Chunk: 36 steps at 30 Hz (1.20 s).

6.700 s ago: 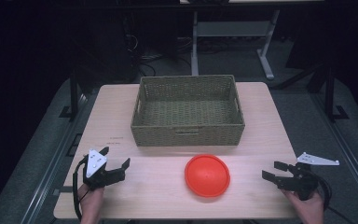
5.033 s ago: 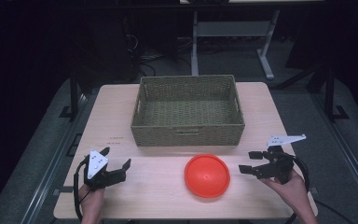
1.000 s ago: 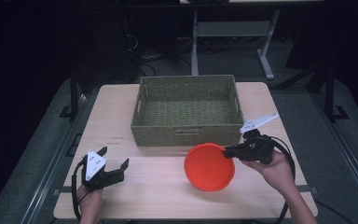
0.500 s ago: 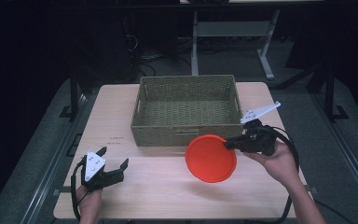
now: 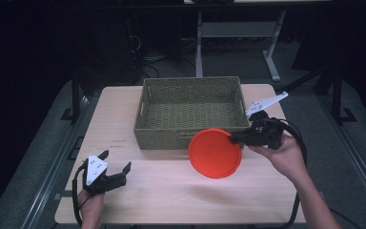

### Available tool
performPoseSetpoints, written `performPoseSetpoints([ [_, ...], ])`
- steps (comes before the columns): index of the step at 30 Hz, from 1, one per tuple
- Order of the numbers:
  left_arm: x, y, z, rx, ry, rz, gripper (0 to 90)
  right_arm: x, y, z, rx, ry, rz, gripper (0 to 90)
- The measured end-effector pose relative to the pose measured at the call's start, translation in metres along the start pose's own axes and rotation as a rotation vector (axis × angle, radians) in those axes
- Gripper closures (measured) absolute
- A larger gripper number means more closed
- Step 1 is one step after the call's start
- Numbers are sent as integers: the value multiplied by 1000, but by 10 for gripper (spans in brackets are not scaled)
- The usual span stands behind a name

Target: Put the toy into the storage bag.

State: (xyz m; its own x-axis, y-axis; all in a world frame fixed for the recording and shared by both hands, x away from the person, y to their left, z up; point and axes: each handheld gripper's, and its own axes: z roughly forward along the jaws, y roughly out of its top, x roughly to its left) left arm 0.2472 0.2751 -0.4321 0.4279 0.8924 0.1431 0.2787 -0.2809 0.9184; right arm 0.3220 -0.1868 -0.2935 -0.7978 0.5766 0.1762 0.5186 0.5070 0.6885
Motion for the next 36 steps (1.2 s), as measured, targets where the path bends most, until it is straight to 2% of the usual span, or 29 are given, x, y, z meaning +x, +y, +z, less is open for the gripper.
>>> performPoseSetpoints([
  [7, 0, 0, 0, 2, 0, 2, 127, -2, 13, -4, 2, -6, 7, 821],
  [11, 0, 0, 0, 2, 0, 2, 127, -2, 18, -5, 6, -6, -12, 821],
  [19, 1, 0, 0, 0, 2, 3, 127, -3, 30, -7, 14, -17, -11, 820],
  [31, -1, 0, 1, 2, -4, -2, 127, -11, 48, -10, 3, -22, -5, 820],
  [34, -1, 0, 0, 1, -3, 10, 127, -12, 54, -11, 2, -27, -6, 820],
  [36, 0, 0, 0, -1, -4, -3, 127, -13, 58, -13, -6, -27, -4, 820],
])
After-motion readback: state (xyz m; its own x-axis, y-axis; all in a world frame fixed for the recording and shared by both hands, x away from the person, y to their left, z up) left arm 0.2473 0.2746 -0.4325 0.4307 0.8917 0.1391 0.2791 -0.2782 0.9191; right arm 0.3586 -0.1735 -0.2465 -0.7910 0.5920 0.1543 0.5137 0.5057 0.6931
